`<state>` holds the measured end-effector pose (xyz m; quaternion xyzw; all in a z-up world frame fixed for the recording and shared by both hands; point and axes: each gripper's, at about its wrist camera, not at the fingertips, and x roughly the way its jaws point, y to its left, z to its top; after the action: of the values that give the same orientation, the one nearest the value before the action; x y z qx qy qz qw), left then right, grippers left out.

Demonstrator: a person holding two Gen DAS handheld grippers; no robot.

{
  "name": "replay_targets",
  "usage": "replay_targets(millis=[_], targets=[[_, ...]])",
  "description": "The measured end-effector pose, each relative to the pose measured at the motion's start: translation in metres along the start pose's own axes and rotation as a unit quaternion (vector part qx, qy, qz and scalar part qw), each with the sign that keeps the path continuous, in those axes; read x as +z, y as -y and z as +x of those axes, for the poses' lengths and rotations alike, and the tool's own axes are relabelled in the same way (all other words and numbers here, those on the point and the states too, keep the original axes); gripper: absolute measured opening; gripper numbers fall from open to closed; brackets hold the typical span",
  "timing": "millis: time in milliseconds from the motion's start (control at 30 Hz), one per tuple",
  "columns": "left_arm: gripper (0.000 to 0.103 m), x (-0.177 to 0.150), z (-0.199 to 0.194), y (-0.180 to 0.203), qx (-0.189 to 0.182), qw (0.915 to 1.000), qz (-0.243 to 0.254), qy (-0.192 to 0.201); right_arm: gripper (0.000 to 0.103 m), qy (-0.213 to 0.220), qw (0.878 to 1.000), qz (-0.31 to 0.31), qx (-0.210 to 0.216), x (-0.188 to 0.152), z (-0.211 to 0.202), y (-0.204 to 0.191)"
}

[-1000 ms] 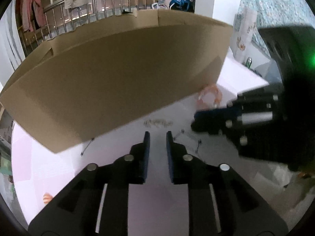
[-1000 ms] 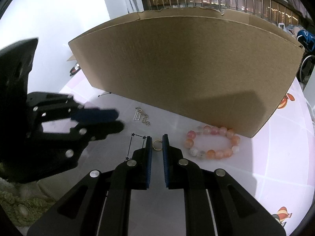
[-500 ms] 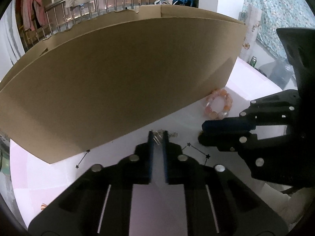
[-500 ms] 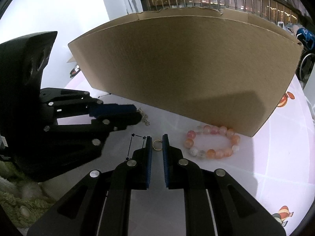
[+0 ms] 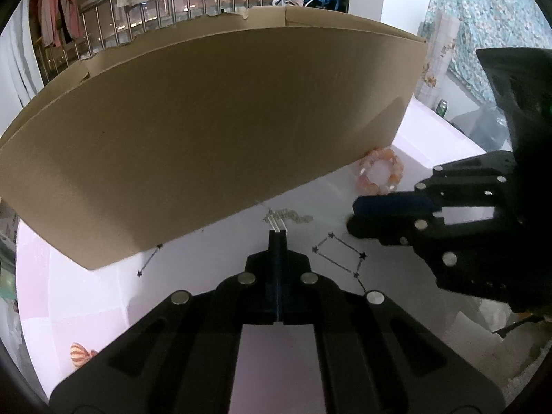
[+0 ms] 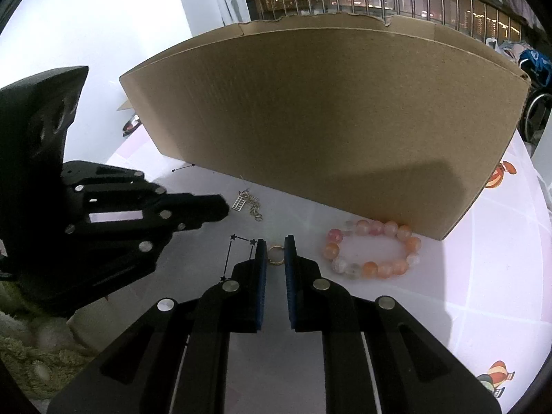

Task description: Organize jewelry

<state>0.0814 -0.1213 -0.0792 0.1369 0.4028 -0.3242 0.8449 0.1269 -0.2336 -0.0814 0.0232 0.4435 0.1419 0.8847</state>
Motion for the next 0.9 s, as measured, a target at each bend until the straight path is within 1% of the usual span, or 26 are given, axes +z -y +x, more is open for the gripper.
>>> replay_targets(millis=[67,133,167,233,333,433,500,700,767,900], targets=[[0.000,0.000,-0.002,-0.001,-0.011,0.9999,-0.008,-0.001,0.011,0.001,1.000,0.000,0.000,0.000,0.001,-0.001],[0.001,0.001,-0.004,-0.001,-0.012,0.9998,-0.015,0.007,0.011,0.001,1.000,0.002,0.000,0.001,0.002,-0.002],[0.008,0.003,-0.003,-0.001,-0.012,0.9997,-0.020,0.010,0.011,0.002,1.000,0.002,0.000,0.001,0.003,-0.002],[0.016,0.007,0.000,-0.002,-0.008,0.9996,-0.026,0.012,0.011,0.001,1.000,0.002,-0.001,0.001,0.004,-0.003],[0.016,0.012,0.005,0.000,-0.009,0.9996,-0.023,0.013,0.011,0.002,1.000,0.002,0.000,0.001,0.003,-0.003],[0.015,0.014,0.013,0.003,0.003,0.9999,-0.014,0.006,0.011,0.002,1.000,0.003,0.000,0.001,0.003,-0.003],[0.005,0.013,0.014,0.006,0.017,0.9998,-0.002,0.010,0.011,0.002,1.000,0.004,0.000,0.001,0.004,-0.004],[0.004,0.006,0.008,0.006,0.013,0.9999,0.001,0.008,0.011,0.002,1.000,0.005,0.002,0.004,0.006,-0.004],[0.000,0.004,0.004,0.005,0.010,0.9999,-0.002,0.010,0.011,0.002,1.000,0.005,0.002,0.006,0.009,-0.004],[0.000,0.000,0.003,-0.001,0.004,0.9999,-0.009,0.007,0.011,0.004,1.000,0.005,0.002,0.008,0.010,-0.002]])
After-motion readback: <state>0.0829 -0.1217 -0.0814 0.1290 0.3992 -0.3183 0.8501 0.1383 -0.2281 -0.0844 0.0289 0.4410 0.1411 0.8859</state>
